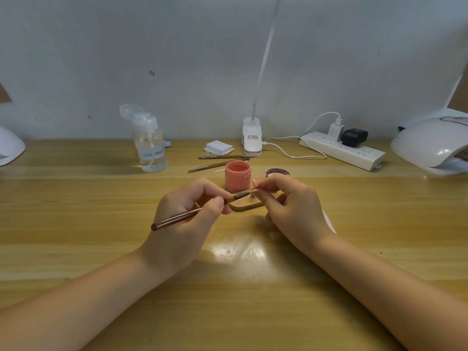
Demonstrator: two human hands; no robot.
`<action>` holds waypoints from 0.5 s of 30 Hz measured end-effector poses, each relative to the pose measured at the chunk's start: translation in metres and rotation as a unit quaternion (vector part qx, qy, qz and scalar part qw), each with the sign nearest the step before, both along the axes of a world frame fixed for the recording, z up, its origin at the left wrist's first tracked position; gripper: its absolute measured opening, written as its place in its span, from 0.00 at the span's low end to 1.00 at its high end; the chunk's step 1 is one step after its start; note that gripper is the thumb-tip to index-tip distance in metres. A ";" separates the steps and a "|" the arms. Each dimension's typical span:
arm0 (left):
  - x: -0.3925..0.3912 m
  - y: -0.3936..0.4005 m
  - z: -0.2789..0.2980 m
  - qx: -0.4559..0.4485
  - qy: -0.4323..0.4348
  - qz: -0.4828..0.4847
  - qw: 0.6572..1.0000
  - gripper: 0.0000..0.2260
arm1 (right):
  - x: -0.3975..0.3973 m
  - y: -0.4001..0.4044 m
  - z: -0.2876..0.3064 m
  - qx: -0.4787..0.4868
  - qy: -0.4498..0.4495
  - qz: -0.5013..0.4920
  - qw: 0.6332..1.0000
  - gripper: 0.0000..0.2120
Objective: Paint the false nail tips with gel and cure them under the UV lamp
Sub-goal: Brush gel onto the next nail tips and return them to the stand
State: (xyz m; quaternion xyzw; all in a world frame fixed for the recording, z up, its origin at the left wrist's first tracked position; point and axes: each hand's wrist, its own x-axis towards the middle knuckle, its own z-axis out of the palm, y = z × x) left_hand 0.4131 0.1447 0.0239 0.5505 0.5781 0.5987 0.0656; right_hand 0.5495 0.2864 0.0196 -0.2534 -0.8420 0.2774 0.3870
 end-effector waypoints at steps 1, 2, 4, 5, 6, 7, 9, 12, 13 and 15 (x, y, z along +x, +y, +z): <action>0.000 0.000 0.000 0.004 0.000 0.001 1.000 0.10 | 0.000 0.000 0.000 -0.002 -0.001 0.002 1.000 0.06; 0.001 0.000 0.001 0.007 0.000 0.003 1.000 0.10 | 0.000 0.000 0.000 -0.003 -0.003 0.005 1.000 0.06; 0.001 0.001 0.002 0.005 -0.007 0.006 1.000 0.11 | 0.000 0.000 -0.001 -0.004 -0.004 0.008 1.000 0.06; 0.002 0.000 0.002 0.000 -0.009 0.003 1.000 0.12 | 0.000 0.000 0.000 -0.003 -0.004 0.008 1.000 0.06; 0.002 0.000 0.002 -0.006 -0.007 -0.002 1.000 0.12 | 0.000 0.000 0.000 -0.002 -0.003 0.008 1.000 0.06; 0.002 -0.001 0.002 -0.008 -0.004 -0.007 1.000 0.11 | 0.000 0.000 0.000 -0.001 -0.003 0.006 1.000 0.06; 0.003 -0.002 0.002 0.004 -0.002 -0.008 1.000 0.11 | 0.000 0.000 0.000 -0.002 -0.003 0.004 1.000 0.06; 0.003 -0.001 0.003 0.028 -0.011 0.018 0.999 0.09 | 0.000 0.000 0.001 -0.002 -0.007 0.001 1.000 0.06; 0.003 0.000 0.003 0.032 -0.014 0.025 0.999 0.06 | 0.000 0.000 0.001 0.002 -0.006 -0.003 1.000 0.06; 0.003 0.002 0.003 0.031 -0.022 0.013 0.999 0.04 | 0.000 0.000 0.000 0.012 -0.003 -0.011 1.000 0.05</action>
